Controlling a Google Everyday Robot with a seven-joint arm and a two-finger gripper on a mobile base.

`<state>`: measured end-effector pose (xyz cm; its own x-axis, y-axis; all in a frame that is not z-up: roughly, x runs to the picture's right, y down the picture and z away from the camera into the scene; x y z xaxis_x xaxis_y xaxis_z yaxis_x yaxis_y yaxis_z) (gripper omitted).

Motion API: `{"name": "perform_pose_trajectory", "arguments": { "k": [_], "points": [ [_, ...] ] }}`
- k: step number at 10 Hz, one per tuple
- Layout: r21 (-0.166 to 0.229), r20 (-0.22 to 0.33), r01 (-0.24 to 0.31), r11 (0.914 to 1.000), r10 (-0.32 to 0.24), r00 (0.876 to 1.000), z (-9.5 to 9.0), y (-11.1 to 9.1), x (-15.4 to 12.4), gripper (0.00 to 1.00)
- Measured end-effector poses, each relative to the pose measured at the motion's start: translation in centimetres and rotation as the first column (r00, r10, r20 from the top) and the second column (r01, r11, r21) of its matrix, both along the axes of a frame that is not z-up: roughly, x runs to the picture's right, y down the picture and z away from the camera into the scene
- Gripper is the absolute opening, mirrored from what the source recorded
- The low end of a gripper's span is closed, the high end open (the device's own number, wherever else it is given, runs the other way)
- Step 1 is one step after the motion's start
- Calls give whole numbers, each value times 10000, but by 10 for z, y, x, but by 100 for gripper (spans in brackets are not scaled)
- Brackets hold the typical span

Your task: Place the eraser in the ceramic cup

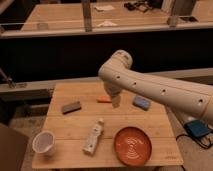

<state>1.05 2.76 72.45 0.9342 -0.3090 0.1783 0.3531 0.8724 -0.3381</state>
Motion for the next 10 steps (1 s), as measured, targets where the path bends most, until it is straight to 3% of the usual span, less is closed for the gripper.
{"name": "perform_pose_trajectory", "arguments": {
  "k": [4,7,10],
  "points": [
    [74,325,348,9994,-350,9989,7,-2,-7,80],
    [120,657,684,9976,-690,9955,11,-3,-39,80],
    [212,925,1020,9946,-1035,9903,18,-5,-49,80]
  ]
}}
